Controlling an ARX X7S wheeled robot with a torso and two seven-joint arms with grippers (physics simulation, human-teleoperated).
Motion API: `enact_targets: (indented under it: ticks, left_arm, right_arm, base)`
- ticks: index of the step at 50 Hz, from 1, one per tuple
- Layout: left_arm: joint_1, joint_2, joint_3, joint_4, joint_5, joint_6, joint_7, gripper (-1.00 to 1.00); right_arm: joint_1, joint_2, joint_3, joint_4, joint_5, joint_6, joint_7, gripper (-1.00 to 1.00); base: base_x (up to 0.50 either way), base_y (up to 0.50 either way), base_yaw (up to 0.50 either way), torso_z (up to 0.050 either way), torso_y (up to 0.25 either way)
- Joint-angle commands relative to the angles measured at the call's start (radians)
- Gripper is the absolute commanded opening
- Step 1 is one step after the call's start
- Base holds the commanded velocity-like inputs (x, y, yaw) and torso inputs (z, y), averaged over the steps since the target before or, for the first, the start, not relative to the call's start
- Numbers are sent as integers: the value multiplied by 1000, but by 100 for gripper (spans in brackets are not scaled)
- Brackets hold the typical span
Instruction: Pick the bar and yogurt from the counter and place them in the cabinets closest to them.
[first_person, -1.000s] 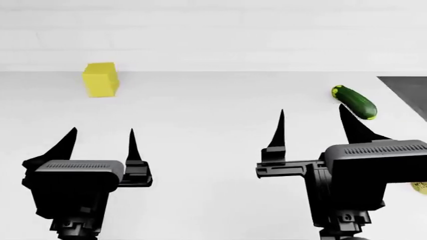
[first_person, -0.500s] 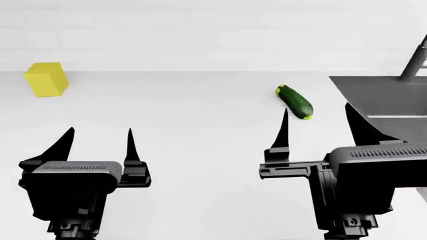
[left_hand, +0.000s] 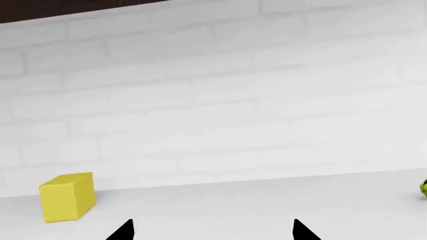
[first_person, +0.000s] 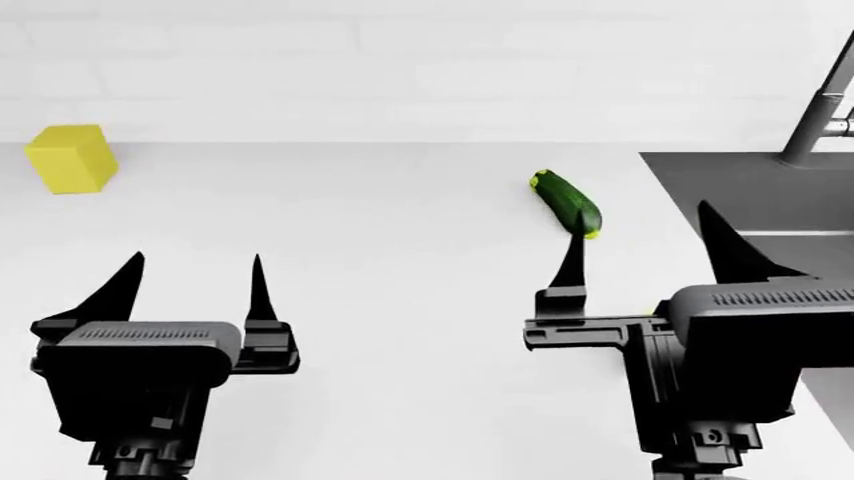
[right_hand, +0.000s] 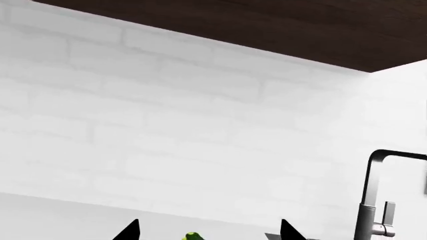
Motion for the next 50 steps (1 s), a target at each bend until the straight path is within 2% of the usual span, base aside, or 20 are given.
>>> enact_targets:
  ticks: [1,6,12,19,31,41,50]
  left_arm:
    - [-2,-5,-1,0,-4,-1,-4,100]
    - [0,-6,0,1,-3,-1,-8,100]
    - [3,-5,0,-3,-8,7,-6,100]
    - [11,-5,0,-19,-7,26,-4,100]
    - [11,-3,7,-42,-7,44,-1,100]
    - [13,-5,9,-47,-10,47,-3,100]
    - [9,-10,5,-33,-20,34,-8,100]
  right_arm:
    - [14,-2,60,34,97,-40,-2,100]
    - [91,-3,102,87,306,19,11,100]
    - [182,68,147,121,575,91,31,100]
    - [255,134,160,86,761,149,83,100]
    - [161,213,195,-46,810,74,154,100]
    - [-40,240,226,-96,627,-48,102,100]
    - [-123,224,214,-98,517,-81,77,100]
  base:
    - [0,0,0,0,0]
    - [0,0,0,0,0]
    - [0,0,0,0,0]
    - [0,0,0,0,0]
    - [0,0,0,0,0]
    - [0,0,0,0,0]
    - [0,0,0,0,0]
